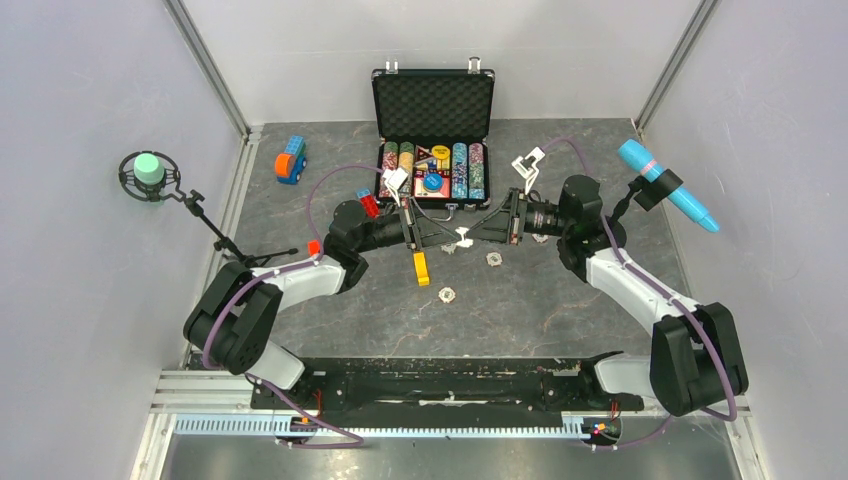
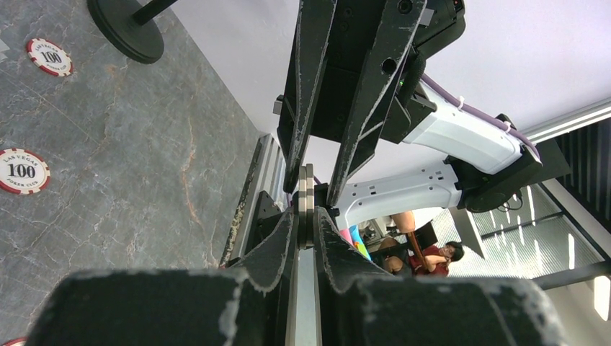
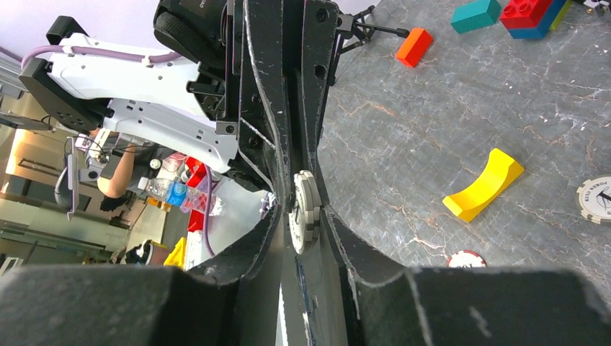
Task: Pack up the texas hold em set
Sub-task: Pick up the poker chip from the center of the board.
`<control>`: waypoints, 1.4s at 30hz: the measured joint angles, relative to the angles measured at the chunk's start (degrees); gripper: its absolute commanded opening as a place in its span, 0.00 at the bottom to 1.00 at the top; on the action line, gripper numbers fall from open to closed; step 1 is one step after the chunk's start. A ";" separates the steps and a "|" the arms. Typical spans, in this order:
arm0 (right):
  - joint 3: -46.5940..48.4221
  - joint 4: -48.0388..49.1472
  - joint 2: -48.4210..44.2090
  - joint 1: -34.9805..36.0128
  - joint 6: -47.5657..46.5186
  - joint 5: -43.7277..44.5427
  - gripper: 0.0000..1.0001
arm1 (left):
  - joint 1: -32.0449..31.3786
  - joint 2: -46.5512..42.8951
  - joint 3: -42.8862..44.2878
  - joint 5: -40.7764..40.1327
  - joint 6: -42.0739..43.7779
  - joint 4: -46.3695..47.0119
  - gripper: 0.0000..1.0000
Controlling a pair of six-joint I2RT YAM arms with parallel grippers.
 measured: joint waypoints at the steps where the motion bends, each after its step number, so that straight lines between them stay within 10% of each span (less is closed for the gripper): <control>1: 0.00 0.00 0.04 0.07 0.02 0.00 0.24 | 0.00 0.00 0.00 0.04 0.00 0.00 0.02; 10: -0.15 -0.02 0.15 0.15 0.63 0.00 0.00 | 0.00 -0.04 0.02 0.94 -0.04 0.28 0.03; 20: -0.15 0.17 0.13 0.87 -0.15 0.09 0.00 | 0.00 -0.31 1.27 0.79 -0.20 -2.23 0.76; 25: 1.57 -7.10 0.02 0.92 -7.52 4.70 0.00 | 0.09 -3.43 2.67 -0.81 1.49 -10.25 0.92; 42: 3.69 -6.67 5.27 2.78 -17.92 24.28 0.03 | 2.32 -17.05 15.43 -23.10 25.73 -60.89 1.00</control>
